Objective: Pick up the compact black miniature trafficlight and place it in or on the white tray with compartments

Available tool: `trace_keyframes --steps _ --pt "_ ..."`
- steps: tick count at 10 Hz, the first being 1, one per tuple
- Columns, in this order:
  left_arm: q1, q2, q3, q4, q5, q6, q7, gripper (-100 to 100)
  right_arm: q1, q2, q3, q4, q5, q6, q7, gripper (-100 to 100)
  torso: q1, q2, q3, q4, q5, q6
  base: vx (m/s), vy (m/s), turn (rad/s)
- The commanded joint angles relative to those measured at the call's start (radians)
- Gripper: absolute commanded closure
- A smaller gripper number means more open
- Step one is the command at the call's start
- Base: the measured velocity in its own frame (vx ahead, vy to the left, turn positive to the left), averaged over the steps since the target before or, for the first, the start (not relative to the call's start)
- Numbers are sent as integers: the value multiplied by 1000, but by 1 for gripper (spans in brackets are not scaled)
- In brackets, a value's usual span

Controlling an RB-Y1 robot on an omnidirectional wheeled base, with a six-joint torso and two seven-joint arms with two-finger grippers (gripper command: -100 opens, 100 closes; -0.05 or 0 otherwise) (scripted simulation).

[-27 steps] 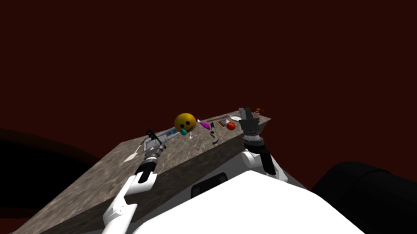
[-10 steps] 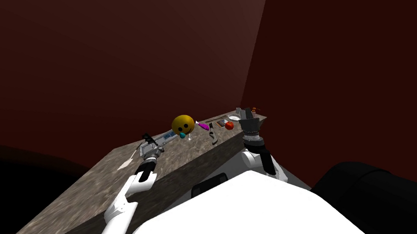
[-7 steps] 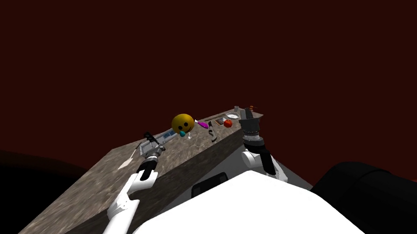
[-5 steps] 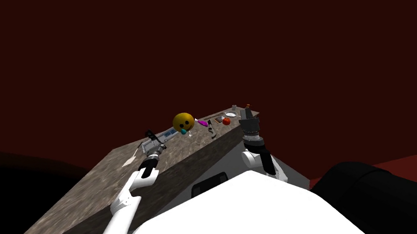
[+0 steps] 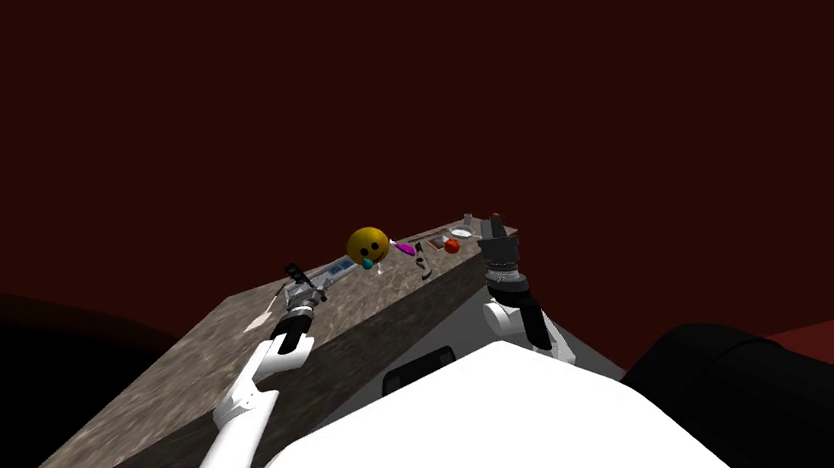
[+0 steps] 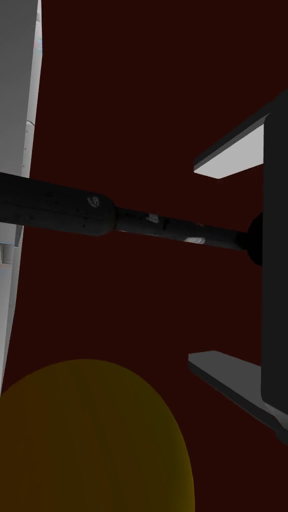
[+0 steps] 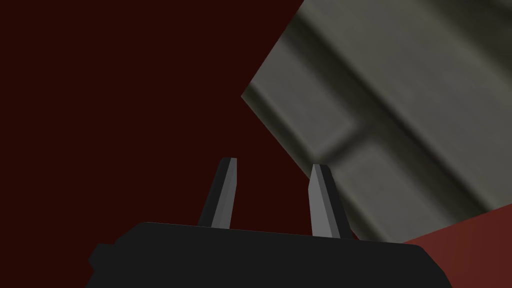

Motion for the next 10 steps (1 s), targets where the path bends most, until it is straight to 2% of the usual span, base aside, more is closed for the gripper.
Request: trace_keyframes --steps 1,2,5,6,9,10 --pt "0 0 0 0 0 0 0 0 0 0 0 0 0 0 0 0 0 0 0 0 0 0 5 -10 0" --pt "-1 28 0 27 33 -24 -6 -100 0 0 0 0 0 0 0 0 3 1 1 0 1 0 14 -42 -4" --pt "-4 111 2 109 126 -95 -24 -100 0 0 0 0 0 0 0 0 -2 0 0 0 0 0 42 -96 2" --pt "-4 111 2 109 132 -95 -24 -100 0 0 0 0 0 0 0 0 -2 -1 0 0 0 0 40 -81 6" --pt "-6 195 4 191 228 -165 -43 -100 0 0 0 0 0 0 0 0 -1 0 0 0 0 0 34 -89 -3" --pt "-6 195 4 191 230 -165 -43 -100 0 0 0 0 0 0 0 0 -2 0 0 0 0 0 26 -74 11"
